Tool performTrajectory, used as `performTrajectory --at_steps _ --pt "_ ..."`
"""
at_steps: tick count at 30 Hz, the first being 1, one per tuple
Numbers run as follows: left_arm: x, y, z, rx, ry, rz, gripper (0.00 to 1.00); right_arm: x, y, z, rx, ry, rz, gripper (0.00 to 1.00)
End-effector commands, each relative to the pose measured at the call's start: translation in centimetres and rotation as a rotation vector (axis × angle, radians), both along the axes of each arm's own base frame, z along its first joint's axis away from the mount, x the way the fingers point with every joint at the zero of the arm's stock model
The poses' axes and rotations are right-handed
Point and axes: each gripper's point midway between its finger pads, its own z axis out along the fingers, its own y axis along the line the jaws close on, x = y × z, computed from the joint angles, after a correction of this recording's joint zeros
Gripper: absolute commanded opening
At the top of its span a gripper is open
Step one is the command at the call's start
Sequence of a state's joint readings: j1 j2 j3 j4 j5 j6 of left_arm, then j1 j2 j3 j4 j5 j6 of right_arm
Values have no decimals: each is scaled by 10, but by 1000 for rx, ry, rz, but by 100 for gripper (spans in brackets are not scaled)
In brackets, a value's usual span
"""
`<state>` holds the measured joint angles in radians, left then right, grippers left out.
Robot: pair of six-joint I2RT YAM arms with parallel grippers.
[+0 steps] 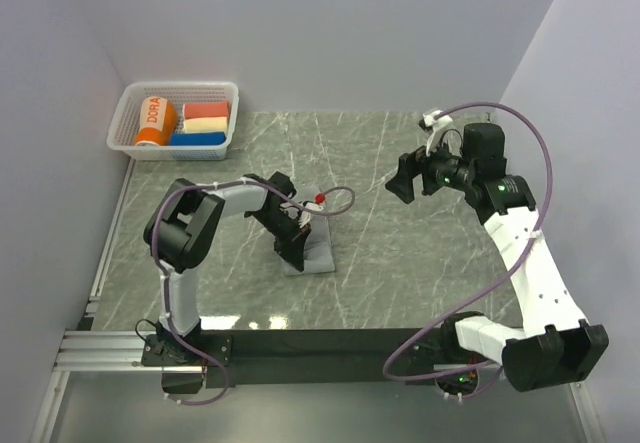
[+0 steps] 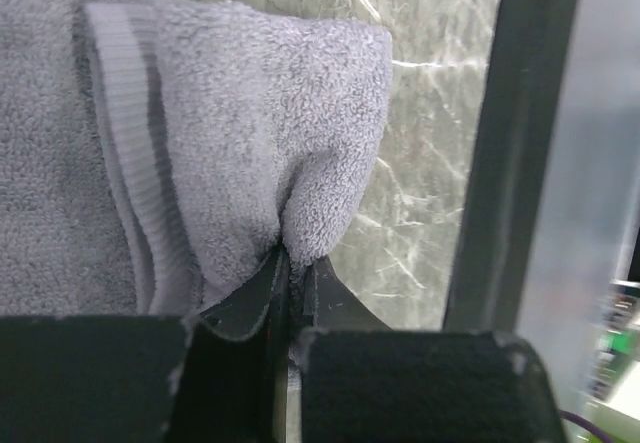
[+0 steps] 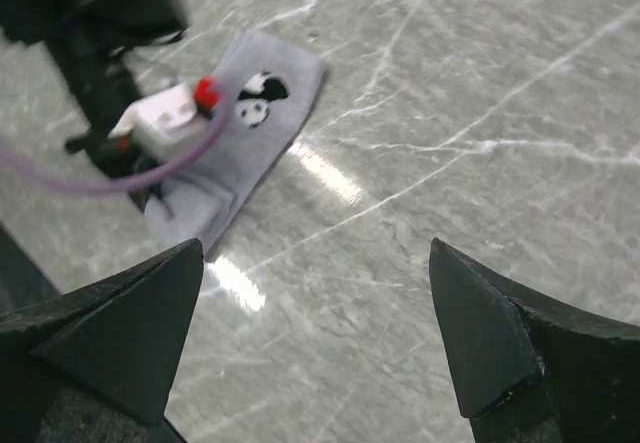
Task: Roll the towels
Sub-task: Roll the towel
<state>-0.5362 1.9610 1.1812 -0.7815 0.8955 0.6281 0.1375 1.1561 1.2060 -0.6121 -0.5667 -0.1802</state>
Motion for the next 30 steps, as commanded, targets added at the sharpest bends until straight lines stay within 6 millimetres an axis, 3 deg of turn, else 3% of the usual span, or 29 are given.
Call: performTrajectory --at_steps 1,6,7,9,10,12,13,15,19,25,30 --pt "-6 29 -41 152 37 -56 1 -21 6 -15 -74 22 171 100" --pt "3 32 -48 176 115 -45 2 -48 32 -36 -208 -67 348 99" --pt "3 34 -52 186 136 -43 2 -64 54 -48 -255 -104 439 96" --pt "6 36 -54 195 146 -38 2 -72 67 -63 -342 -137 482 93" --pt "6 37 -57 202 154 -37 2 -83 87 -74 -365 -160 553 93" --pt "9 37 -58 207 156 -28 2 -85 102 -87 -430 -182 584 90" --pt "8 38 -59 217 175 -28 2 -94 121 -101 -461 -175 658 84" --pt "10 38 -60 221 181 -29 3 -100 136 -114 -496 -171 721 76" --pt "11 41 -65 239 196 -24 4 -101 175 -147 -523 -222 788 74" --pt "15 46 -66 246 207 0 3 -103 204 -188 -569 -226 852 72" --pt "15 54 -66 254 222 13 3 -99 210 -224 -617 -201 863 66"
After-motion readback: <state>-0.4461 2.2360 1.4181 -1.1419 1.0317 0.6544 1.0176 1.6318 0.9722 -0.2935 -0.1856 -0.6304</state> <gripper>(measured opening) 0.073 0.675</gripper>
